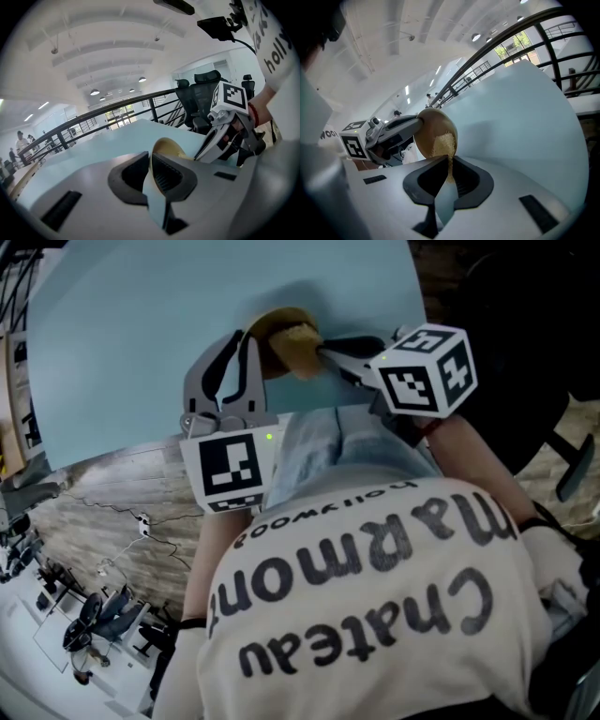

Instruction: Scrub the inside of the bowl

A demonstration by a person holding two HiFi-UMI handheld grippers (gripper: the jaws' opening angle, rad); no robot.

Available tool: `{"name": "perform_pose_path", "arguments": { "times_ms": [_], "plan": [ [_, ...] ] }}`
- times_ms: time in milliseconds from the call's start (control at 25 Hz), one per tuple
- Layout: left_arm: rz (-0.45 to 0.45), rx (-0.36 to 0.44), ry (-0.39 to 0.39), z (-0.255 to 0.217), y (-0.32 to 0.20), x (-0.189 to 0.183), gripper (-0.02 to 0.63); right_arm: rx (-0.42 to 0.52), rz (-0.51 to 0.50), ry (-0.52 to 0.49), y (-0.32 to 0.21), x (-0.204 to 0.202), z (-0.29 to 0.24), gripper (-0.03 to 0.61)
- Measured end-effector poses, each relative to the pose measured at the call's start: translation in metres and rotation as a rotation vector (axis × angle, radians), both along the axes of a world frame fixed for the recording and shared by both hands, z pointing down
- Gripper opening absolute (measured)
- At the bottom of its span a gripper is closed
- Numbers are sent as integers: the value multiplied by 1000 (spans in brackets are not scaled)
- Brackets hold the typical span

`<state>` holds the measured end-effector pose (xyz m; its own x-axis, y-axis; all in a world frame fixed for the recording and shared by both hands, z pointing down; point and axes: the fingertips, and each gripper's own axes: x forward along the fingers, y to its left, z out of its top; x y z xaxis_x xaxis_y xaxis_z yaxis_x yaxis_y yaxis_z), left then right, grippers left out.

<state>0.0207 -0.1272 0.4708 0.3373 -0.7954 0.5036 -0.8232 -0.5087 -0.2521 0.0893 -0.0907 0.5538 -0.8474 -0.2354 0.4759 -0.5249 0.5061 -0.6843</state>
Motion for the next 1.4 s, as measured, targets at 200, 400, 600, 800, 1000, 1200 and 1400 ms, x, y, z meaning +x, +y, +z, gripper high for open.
{"name": "perform_pose_path", "arguments": {
  "times_ms": [200,400,600,800,1000,1200,1400],
  "plan": [
    [-3,-13,6,-1,8,6,25,-16,46,-19,2,11,-4,52],
    [-5,-14,7,1,13,4,25,-16,96,-31,0,13,-5,52],
    [-14,-18,20,0,17,2,25,-30,136,-50,-3,12,-8,52],
    [-9,-25,27,1,22,2,26,-16,157,-67,-5,9,-14,52],
    [-17,-32,51,-3,30,9,26,19,161,-69,-3,14,-25,52],
    [-32,-30,66,-9,18,-16,26,58,156,-93,-19,-14,-42,52],
    [-44,-10,76,-21,19,-21,26,98,127,-104,-20,-24,-61,52]
  ]
}}
